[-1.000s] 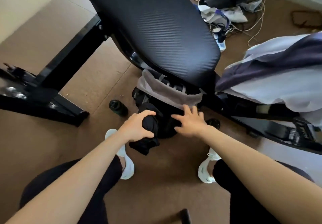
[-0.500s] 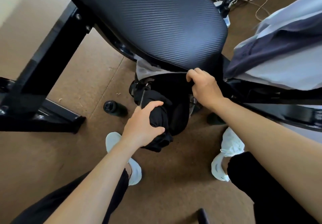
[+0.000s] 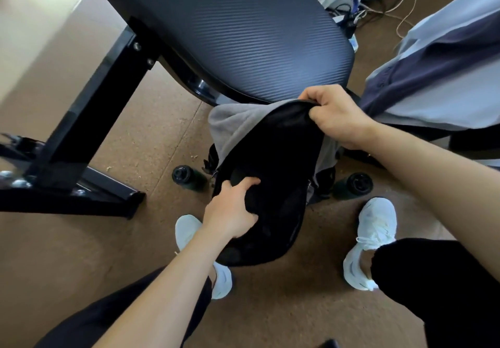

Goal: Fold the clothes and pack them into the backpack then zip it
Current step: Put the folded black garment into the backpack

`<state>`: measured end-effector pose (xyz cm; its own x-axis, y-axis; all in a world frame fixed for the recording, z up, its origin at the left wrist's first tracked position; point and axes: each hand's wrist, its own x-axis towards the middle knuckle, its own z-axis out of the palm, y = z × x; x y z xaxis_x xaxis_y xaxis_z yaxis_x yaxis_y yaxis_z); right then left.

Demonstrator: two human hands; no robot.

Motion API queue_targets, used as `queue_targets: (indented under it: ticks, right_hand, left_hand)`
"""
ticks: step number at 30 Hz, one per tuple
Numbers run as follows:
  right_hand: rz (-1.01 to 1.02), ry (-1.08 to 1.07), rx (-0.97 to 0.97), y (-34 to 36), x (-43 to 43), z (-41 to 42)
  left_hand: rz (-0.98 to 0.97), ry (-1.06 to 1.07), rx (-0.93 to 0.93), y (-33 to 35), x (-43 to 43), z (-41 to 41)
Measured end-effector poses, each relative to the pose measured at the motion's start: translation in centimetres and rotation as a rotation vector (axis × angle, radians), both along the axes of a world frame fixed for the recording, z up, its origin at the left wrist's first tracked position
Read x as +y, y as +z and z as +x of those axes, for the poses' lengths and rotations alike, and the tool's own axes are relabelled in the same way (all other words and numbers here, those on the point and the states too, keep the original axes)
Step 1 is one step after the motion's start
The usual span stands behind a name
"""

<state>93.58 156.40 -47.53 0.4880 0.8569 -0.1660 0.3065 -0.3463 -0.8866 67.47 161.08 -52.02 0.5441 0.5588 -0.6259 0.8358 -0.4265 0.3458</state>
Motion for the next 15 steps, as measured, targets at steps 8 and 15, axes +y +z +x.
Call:
queue_targets:
  ticks: [8, 15]
  right_hand:
    - [0.037, -0.015, 0.252, -1.2, -1.0, -1.2]
    - [0.055, 0.055, 0.405, -1.5, -2.0, -0.4]
  left_hand:
    - [-0.53, 1.098, -0.695, -5.5, -3.5, 1.8]
    - [-0.97, 1.558, -1.109, -10.0, -2.5, 8.7]
